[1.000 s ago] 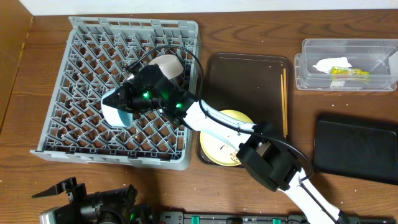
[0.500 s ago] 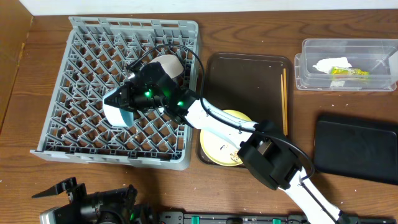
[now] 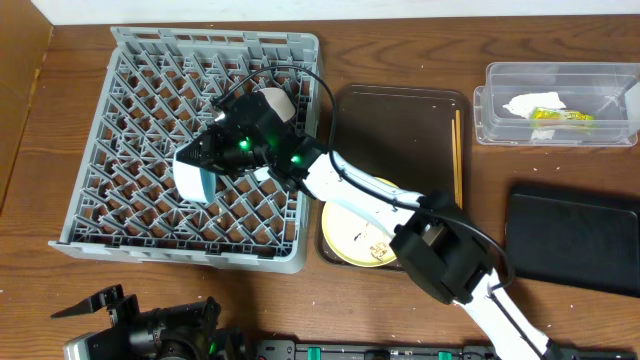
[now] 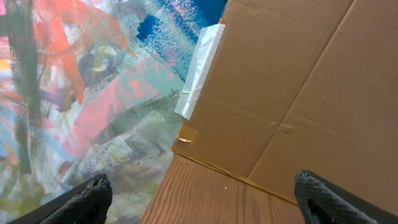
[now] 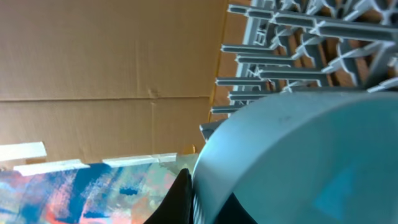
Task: Sort waste into correct bins and load items into the dishwasher
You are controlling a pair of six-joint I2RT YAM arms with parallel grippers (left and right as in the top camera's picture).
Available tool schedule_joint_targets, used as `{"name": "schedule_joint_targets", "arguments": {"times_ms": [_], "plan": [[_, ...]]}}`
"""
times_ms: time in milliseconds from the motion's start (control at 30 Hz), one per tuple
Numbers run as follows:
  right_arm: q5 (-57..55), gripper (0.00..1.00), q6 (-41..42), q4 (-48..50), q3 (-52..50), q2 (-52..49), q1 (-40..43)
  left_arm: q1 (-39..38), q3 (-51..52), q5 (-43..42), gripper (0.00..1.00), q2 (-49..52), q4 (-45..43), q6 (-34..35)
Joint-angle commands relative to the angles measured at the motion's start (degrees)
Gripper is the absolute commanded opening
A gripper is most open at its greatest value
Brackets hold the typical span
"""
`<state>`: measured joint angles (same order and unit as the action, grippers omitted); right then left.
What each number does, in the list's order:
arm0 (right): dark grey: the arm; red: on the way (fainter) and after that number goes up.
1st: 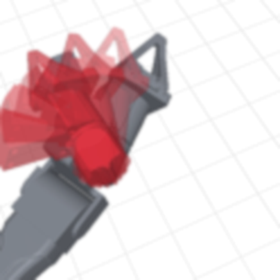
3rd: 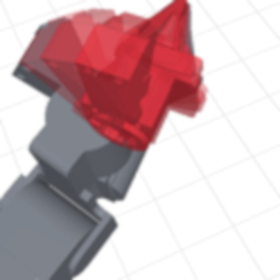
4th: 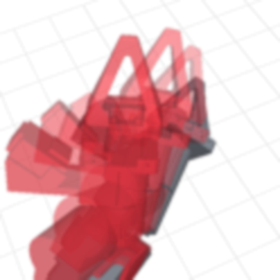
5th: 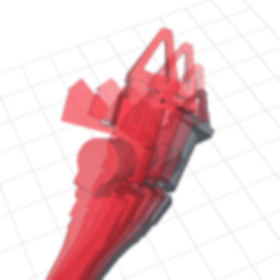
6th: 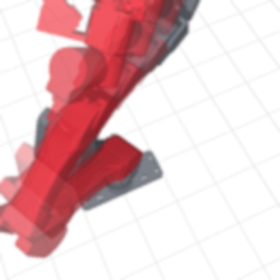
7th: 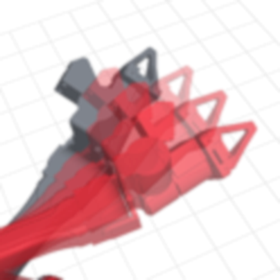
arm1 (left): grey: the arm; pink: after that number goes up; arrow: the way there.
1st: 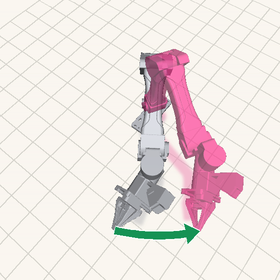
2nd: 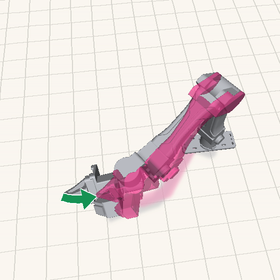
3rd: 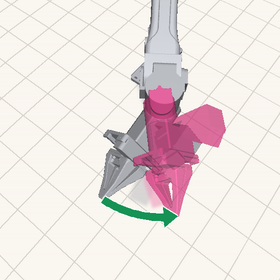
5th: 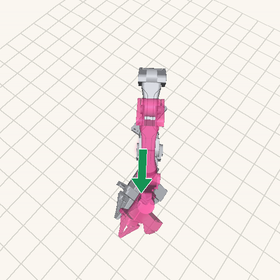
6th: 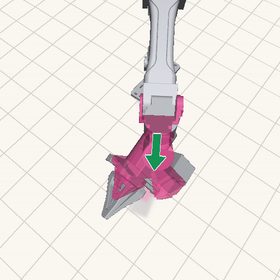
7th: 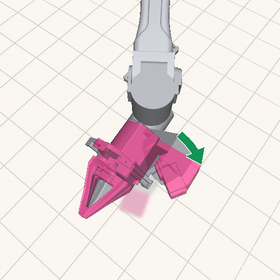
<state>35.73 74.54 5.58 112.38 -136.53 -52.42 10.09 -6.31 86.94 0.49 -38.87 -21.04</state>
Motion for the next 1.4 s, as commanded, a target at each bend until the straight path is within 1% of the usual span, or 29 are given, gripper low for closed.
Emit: {"name": "schedule_joint_targets", "arguments": {"times_ms": [0,167,367,500,567,600,633,700,767,800,933,967,1033,1133,1200,1267,1367], "plan": [[-7.1,0.07,-4.1,-5.1,-1.6,1.0,0.8,0.1,-1.0,3.0,0.95,-0.3,-0.2,-0.3],[-9.9,0.09,-7.3,-14.3,-1.6,4.2,0.5,0.1,-1.0,3.0,0.95,-0.3,-0.2,-0.3],[-10.0,0.10,-9.4,-18.7,-1.6,6.0,0.0,0.1,-1.0,3.0,0.95,-0.3,-0.3,-0.3],[-11.5,0.14,-12.5,-21.8,-1.6,8.4,-0.7,0.1,-1.0,3.0,0.95,-0.3,-0.2,-0.3],[-14.4,0.19,-14.0,-25.4,-1.6,10.3,-0.9,0.1,-1.0,3.0,0.95,-0.3,-0.2,-0.3],[-15.8,0.24,-14.5,-27.2,-1.6,11.1,-0.9,0.1,-1.0,3.0,0.95,-0.3,-0.2,-0.3],[-17.1,0.32,-15.0,-29.0,-1.6,12.0,-0.9,0.1,-1.0,3.0,0.95,-0.3,-0.2,-0.3],[-18.8,0.44,-16.7,-31.5,-1.6,13.6,-0.9,0.1,-1.0,3.0,0.95,-0.3,-0.2,-0.3],[-18.8,0.50,-18.9,-32.7,-1.6,15.2,-0.7,0.1,-1.0,3.0,0.95,-0.3,-0.3,-0.3],[-18.8,0.52,-19.4,-33.3,-1.6,15.9,-0.6,0.1,-1.0,3.0,0.95,-0.3,-0.2,-0.3],[-19.0,0.50,-23.2,-34.8,-1.6,19.3,-0.5,0.1,-1.0,3.0,0.95,-0.3,-0.2,-0.3],[-19.4,0.49,-25.0,-34.5,-1.6,20.6,-0.5,0.1,-1.0,3.0,0.95,-0.3,-0.2,-0.3],[-20.7,0.36,-26.9,-32.9,-1.6,20.9,-0.5,0.1,-1.0,3.0,0.95,-0.3,-0.2,-0.3],[-23.4,0.15,-26.8,-32.3,-1.6,19.8,-0.5,0.1,-1.0,3.0,0.95,-0.3,-0.3,-0.3],[-23.1,0.09,-24.9,-31.5,-1.6,18.4,-0.5,0.1,-1.0,3.0,0.95,-0.3,-0.3,-0.3],[-19.4,0.02,-23.8,-28.1,-1.6,16.2,-0.5,0.1,-1.0,3.0,0.95,-0.3,-0.3,-0.3],[-13.0,0.01,-22.7,-21.9,-1.6,12.4,-0.5,0.1,-1.0,3.0,0.95,-0.3,-0.3,-0.3]]}}
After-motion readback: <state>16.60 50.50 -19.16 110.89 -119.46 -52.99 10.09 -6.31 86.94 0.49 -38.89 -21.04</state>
